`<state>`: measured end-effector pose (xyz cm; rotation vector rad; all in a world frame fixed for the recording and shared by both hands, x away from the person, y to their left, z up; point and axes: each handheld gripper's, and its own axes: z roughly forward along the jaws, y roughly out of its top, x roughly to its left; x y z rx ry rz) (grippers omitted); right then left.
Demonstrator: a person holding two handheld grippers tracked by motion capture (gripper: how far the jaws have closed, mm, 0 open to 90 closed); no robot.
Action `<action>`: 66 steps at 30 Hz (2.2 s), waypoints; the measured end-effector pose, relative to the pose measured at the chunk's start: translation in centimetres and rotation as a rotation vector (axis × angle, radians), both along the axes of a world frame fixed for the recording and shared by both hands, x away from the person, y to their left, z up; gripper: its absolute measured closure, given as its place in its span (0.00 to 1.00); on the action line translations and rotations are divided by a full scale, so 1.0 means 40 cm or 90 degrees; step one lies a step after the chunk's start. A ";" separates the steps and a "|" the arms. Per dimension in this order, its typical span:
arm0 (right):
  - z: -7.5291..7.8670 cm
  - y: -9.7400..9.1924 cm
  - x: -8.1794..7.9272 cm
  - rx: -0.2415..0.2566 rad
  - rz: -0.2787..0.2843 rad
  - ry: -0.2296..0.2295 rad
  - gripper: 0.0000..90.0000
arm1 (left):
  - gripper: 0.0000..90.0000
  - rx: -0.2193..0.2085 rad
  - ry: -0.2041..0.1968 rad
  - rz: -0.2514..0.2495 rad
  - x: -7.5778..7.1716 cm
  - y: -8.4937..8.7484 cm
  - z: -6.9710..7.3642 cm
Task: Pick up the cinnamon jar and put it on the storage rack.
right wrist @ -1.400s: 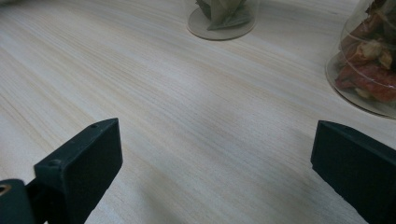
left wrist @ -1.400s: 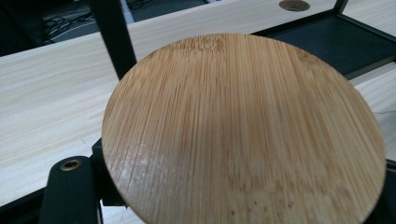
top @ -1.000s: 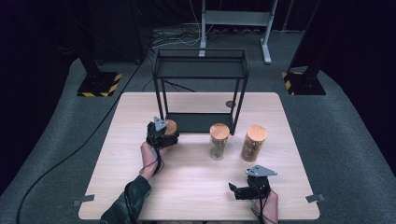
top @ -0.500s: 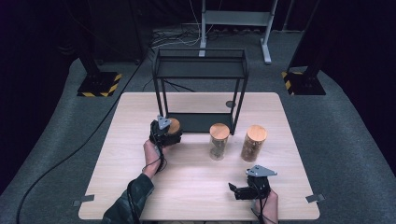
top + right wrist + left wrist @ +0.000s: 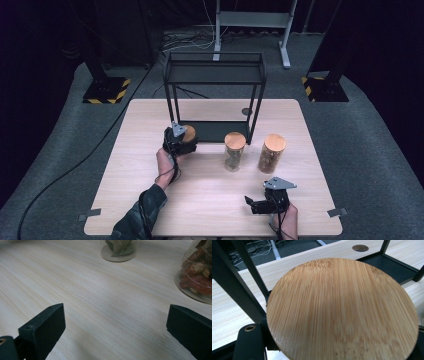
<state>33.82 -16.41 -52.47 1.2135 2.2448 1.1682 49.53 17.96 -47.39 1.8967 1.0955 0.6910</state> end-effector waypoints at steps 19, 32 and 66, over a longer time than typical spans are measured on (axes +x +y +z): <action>0.000 0.001 0.000 -0.001 0.001 0.000 0.02 | 0.28 0.001 0.000 -0.003 0.020 -0.024 0.004; 0.000 0.001 0.000 -0.002 0.002 0.000 0.02 | 0.28 0.000 -0.002 -0.005 0.035 -0.040 0.013; 0.000 0.001 -0.001 0.000 0.003 0.000 0.02 | 0.28 0.002 0.000 -0.003 0.088 -0.072 0.027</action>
